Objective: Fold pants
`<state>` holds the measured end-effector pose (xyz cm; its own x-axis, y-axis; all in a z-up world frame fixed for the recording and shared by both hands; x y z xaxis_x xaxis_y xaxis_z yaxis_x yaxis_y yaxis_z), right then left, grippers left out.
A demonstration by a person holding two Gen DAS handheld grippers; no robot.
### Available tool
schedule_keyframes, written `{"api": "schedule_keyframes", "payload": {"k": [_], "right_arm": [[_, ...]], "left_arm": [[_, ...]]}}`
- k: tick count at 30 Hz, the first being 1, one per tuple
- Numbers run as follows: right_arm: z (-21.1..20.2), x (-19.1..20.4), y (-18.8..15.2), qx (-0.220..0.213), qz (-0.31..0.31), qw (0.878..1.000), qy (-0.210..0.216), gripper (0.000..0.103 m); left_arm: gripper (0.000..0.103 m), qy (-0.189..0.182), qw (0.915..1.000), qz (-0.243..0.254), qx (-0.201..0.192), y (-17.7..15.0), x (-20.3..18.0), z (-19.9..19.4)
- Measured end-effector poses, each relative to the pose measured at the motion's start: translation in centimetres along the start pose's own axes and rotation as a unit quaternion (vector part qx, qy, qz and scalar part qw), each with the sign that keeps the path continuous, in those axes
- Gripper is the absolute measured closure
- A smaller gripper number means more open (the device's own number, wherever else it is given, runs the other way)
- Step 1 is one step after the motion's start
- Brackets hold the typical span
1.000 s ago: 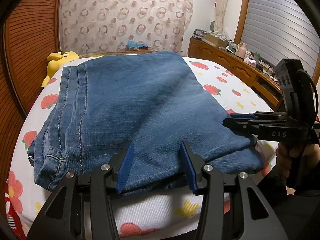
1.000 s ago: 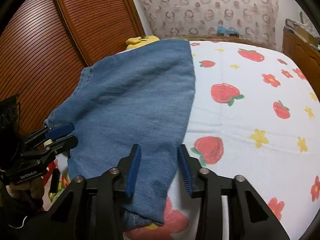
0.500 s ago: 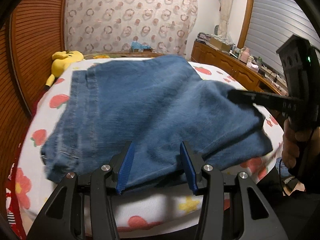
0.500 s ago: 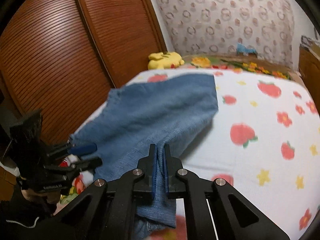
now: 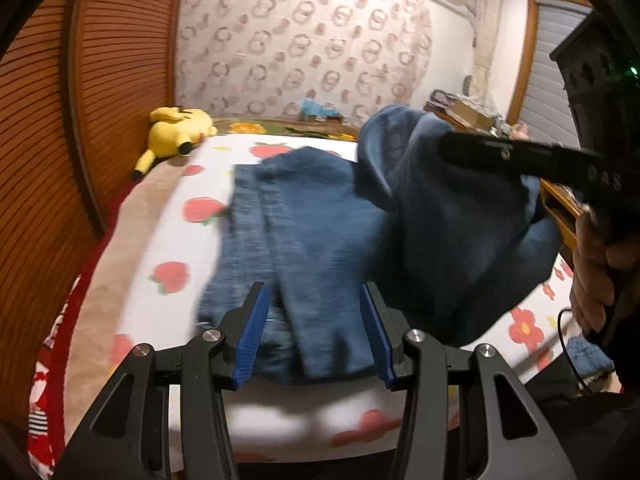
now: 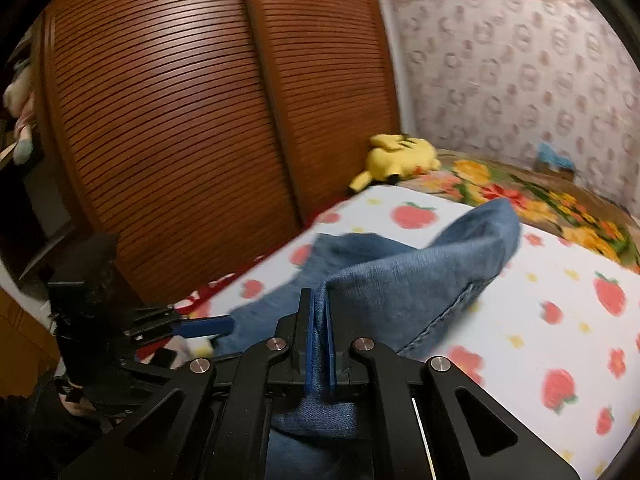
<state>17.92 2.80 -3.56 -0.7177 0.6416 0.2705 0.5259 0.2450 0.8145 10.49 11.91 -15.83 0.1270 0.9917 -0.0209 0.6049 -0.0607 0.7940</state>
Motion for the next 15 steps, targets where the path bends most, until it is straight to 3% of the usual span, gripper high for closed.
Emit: {"api": "schedule_keyframes", "payload": {"k": [10, 15], "right_arm": [[7.3, 2.7, -4.9, 0.084, -0.018, 0.995, 0.052, 0.099], [8.1, 2.8, -5.6, 0.088, -0.025, 0.994, 0.054, 0.098]], "left_arm": [[0.054, 0.056, 0.9972, -0.048, -0.011, -0.2, 7.0, -2.0], [0.054, 0.066, 0.9963, -0.053, -0.016, 0.4, 8.0, -2.4]]}}
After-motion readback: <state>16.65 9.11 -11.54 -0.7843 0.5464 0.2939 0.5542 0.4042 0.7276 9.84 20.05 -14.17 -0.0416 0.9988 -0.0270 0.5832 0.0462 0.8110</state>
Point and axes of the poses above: each gripper's, at about its wrist camera, not at the fingertips, and z roughly the way its jaws point, x to its left, y to its top, the point moved 10 cm from there along z, roughly the way its jaws point, and after that the axes turned 10 degrees about z, right-handed, at the moved point
